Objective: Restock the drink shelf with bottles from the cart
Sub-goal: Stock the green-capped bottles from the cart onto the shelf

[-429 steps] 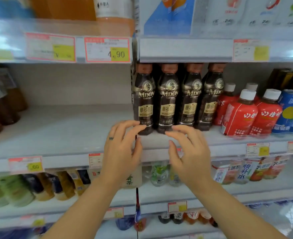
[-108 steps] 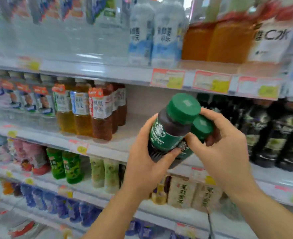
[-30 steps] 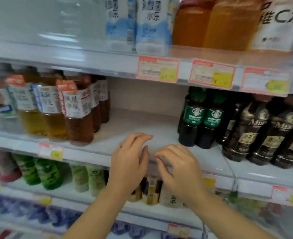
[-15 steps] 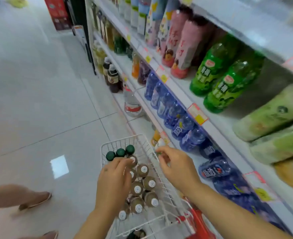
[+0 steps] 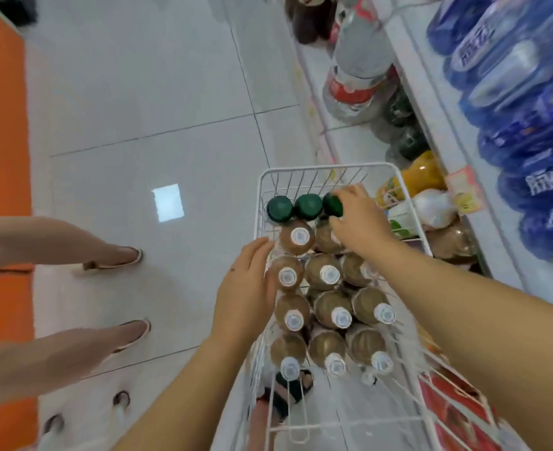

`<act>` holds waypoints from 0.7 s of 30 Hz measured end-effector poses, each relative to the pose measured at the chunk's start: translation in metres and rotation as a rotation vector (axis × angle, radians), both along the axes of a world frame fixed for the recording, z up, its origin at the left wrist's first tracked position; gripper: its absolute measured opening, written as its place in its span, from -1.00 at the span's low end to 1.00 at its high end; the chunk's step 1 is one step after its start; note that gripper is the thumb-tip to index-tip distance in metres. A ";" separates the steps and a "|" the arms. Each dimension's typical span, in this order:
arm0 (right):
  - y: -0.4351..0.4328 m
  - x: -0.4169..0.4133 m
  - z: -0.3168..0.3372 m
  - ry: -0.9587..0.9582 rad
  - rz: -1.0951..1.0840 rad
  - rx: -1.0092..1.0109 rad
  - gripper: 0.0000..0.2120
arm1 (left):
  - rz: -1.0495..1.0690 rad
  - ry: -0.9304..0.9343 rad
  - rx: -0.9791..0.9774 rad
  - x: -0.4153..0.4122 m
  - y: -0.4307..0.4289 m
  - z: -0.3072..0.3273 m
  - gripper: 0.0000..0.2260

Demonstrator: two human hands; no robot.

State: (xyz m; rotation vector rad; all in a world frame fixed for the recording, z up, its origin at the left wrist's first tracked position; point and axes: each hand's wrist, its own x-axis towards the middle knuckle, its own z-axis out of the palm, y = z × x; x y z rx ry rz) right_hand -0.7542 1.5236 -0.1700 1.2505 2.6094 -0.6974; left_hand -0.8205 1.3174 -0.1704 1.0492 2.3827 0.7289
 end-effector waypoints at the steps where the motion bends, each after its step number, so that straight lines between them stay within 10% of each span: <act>1: 0.005 -0.003 -0.010 -0.034 0.017 0.004 -0.56 | 0.006 0.011 0.035 0.001 -0.001 -0.005 -0.62; 13: 0.011 0.050 0.036 0.345 -0.193 0.092 -0.71 | -0.075 0.257 0.101 -0.014 0.066 0.014 -0.64; 21: 0.007 0.093 0.074 0.499 -0.276 0.156 -0.67 | -0.404 0.488 -0.530 -0.018 0.148 -0.021 -0.55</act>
